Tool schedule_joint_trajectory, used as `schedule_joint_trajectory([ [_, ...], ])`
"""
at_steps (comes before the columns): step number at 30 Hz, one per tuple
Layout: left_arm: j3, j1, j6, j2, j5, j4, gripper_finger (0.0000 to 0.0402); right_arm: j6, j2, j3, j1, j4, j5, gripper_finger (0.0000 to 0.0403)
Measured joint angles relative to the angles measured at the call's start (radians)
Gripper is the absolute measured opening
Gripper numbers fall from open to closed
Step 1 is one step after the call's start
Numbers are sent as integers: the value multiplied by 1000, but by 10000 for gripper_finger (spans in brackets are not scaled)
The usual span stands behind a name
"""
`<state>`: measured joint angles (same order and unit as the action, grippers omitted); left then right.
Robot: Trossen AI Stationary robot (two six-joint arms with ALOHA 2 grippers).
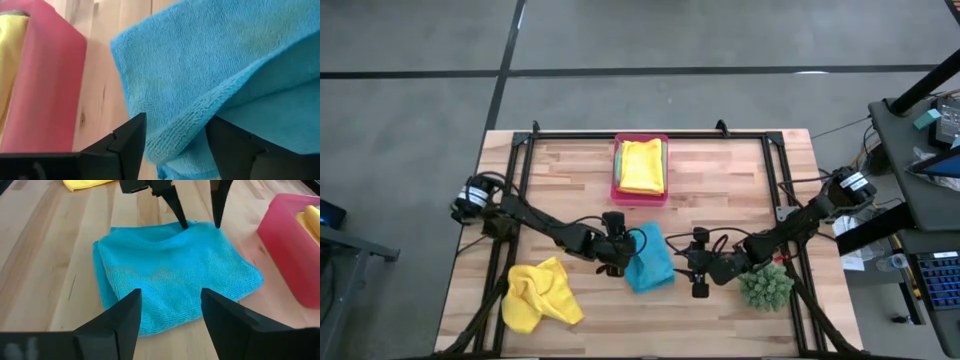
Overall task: Fold microfiber towels
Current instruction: Fold the blue towel
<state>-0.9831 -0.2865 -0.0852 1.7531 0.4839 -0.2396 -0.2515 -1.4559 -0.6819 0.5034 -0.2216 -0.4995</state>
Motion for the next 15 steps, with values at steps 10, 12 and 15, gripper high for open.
schedule_joint_trajectory([
  [10,27,12,18,0,2,20,85,-18,0,0,0,0,-1,194],
  [12,27,12,35,-1,2,16,55,-18,0,0,0,0,-1,194],
  [15,28,12,66,-7,3,12,13,-18,0,0,0,0,-1,194],
])
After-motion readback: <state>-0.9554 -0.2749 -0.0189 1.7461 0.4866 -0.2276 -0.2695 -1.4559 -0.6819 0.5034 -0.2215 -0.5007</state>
